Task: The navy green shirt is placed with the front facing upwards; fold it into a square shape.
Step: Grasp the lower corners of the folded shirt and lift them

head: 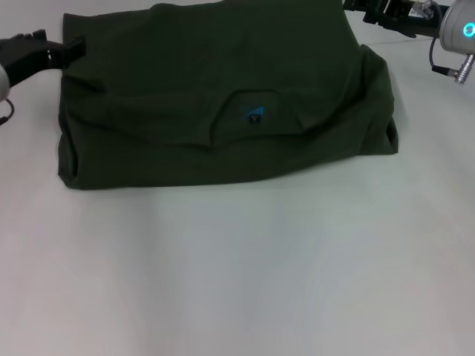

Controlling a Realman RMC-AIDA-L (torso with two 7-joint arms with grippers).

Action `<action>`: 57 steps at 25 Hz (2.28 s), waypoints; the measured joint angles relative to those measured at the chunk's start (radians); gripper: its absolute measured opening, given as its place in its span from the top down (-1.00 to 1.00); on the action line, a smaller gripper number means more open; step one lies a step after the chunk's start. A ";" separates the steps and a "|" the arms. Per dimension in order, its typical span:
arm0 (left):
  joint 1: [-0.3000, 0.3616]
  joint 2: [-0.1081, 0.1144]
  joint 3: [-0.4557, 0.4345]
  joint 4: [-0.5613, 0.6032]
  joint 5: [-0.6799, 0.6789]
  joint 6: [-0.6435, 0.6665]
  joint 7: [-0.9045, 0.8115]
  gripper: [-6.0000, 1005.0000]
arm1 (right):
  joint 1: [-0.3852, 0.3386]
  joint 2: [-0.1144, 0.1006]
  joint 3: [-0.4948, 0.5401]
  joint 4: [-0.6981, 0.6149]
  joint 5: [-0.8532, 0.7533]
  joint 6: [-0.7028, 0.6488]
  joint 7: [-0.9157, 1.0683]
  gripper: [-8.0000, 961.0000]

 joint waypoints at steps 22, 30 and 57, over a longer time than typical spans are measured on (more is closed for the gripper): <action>0.340 -0.002 -0.005 -0.282 -0.213 0.501 -0.021 -0.81 | -0.192 0.023 -0.011 -0.115 0.129 -0.372 -0.197 -0.21; 0.403 -0.002 -0.002 -0.276 -0.211 0.613 -0.033 -0.81 | -0.305 0.000 -0.014 -0.162 0.110 -0.463 -0.191 -0.21; 0.407 0.000 0.014 -0.192 -0.129 0.666 -0.032 -0.81 | -0.279 -0.028 -0.076 -0.163 -0.166 -0.338 -0.130 -0.14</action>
